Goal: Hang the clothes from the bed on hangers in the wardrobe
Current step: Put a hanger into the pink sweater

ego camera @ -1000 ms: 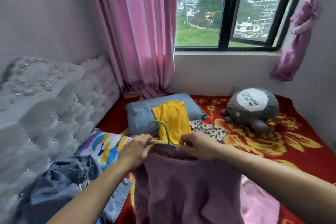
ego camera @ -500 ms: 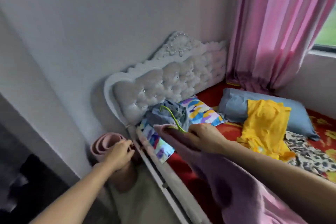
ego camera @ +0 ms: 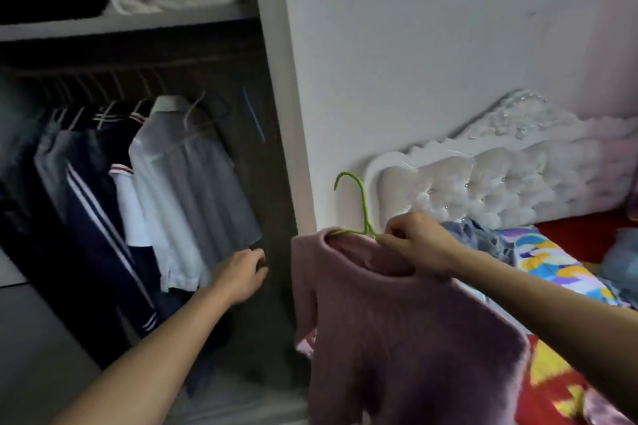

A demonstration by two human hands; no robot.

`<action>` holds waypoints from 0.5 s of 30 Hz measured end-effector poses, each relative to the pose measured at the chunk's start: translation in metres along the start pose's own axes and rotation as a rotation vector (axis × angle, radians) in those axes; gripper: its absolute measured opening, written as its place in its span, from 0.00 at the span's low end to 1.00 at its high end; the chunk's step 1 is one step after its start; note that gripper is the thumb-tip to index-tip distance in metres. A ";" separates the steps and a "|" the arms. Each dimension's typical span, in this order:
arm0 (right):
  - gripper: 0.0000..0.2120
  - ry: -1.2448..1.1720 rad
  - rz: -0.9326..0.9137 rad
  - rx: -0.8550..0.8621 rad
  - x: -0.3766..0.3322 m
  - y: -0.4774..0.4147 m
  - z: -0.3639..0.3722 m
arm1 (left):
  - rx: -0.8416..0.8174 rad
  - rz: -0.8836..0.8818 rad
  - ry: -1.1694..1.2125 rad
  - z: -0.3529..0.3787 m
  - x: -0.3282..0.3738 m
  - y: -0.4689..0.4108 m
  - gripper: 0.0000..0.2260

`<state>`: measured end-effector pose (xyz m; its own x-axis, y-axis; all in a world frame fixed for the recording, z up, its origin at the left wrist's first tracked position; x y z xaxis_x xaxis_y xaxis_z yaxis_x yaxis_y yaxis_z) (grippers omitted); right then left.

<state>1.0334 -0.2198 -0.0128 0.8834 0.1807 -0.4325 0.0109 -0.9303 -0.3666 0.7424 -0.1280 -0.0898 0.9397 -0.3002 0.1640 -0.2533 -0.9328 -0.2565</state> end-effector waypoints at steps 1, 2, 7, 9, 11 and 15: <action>0.16 -0.005 0.002 -0.004 -0.020 -0.009 0.012 | -0.012 -0.011 -0.010 -0.007 -0.025 0.002 0.07; 0.16 0.000 0.008 -0.008 -0.039 -0.020 0.024 | -0.015 -0.019 -0.024 -0.015 -0.048 0.003 0.06; 0.15 0.017 0.054 -0.039 -0.111 -0.081 0.072 | 0.033 -0.066 -0.079 -0.062 -0.149 0.003 0.11; 0.14 0.001 0.082 -0.054 -0.135 -0.105 0.079 | 0.030 -0.077 -0.077 -0.074 -0.178 0.001 0.13; 0.14 -0.061 0.108 -0.055 -0.160 -0.126 0.080 | 0.039 -0.081 -0.077 -0.085 -0.202 -0.004 0.14; 0.14 -0.369 0.145 -0.074 -0.222 -0.165 0.071 | 0.122 -0.096 -0.068 -0.110 -0.236 -0.025 0.15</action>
<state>0.8020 -0.0835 0.0854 0.6509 0.1361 -0.7469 -0.0560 -0.9725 -0.2260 0.5021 -0.0556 -0.0172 0.9726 -0.1930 0.1296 -0.1358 -0.9242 -0.3571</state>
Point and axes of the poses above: each hand's wrist, its own y-axis away from the middle knuckle, its own z-axis out of the palm, x = y × z, the point moved 7 cm from there along -y, towards the middle knuckle, and after that the axes turned 8 degrees about x, right-handed, at the moved point
